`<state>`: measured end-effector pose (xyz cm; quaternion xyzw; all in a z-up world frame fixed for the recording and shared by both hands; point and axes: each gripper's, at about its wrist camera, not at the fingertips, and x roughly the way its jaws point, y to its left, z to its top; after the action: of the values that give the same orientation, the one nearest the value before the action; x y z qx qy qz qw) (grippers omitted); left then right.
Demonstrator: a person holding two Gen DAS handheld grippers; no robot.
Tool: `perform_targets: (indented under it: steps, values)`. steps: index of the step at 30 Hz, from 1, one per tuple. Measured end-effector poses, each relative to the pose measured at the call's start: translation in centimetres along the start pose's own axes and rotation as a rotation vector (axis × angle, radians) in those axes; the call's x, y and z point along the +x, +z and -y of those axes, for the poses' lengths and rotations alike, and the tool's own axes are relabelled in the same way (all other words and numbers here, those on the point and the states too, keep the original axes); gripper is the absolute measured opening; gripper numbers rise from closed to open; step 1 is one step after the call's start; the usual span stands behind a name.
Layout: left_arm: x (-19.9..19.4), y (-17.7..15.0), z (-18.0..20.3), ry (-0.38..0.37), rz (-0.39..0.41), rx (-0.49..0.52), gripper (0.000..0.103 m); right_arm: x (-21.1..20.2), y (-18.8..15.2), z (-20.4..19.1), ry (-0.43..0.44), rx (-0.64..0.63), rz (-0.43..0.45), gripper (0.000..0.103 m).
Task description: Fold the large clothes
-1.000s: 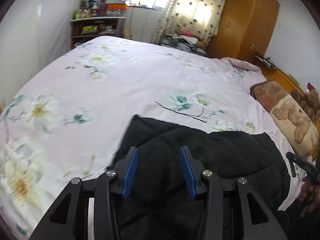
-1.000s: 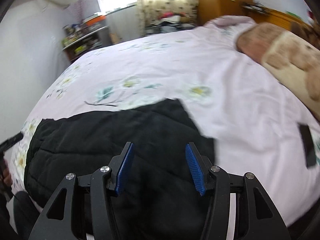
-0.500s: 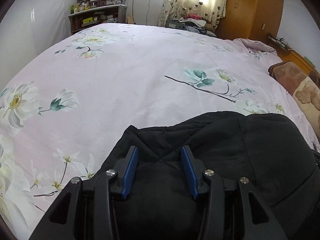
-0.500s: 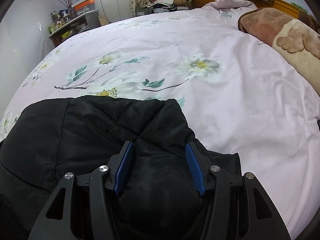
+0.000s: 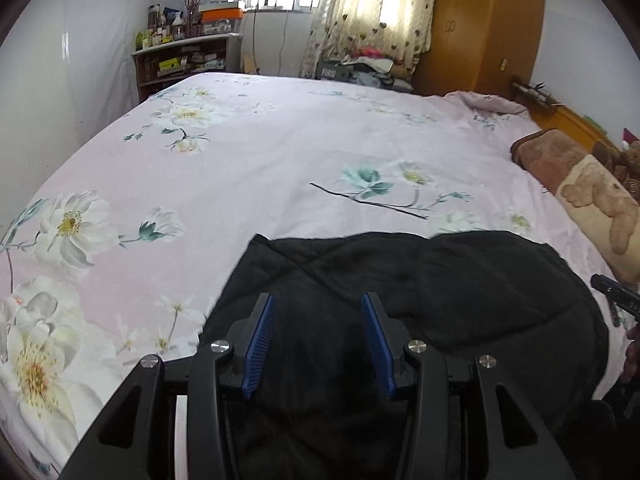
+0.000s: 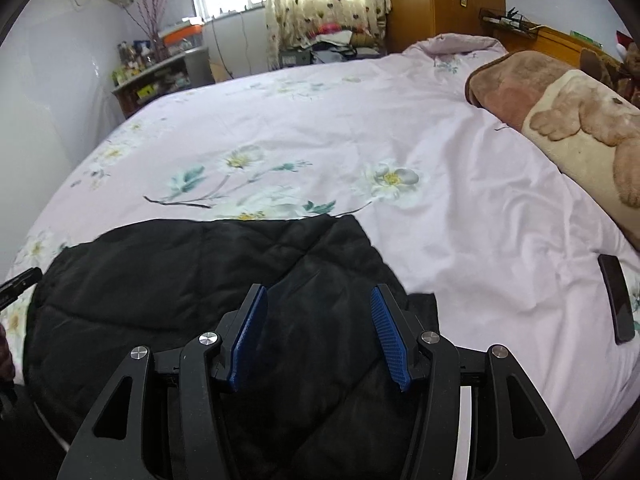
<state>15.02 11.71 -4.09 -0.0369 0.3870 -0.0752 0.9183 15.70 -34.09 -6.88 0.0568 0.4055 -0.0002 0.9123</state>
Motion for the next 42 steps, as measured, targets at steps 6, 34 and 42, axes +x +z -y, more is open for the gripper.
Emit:
perform_targets:
  steps: [6,34,42]
  values:
    - [-2.1,-3.7,3.2,-0.069,-0.04,0.019,0.047,-2.7,-4.2,-3.6,0.078,-0.035,-0.016,0.054]
    - [-12.8,-7.1,9.1,-0.055,-0.076,0.114,0.068,-13.6,-8.4,-10.4,0.042,-0.13,-0.043,0.055]
    - [-14.0,-8.3,9.3,-0.054,-0.101,0.105,0.068,-15.2,-9.9,-11.7,0.052,-0.155,-0.049,0.055]
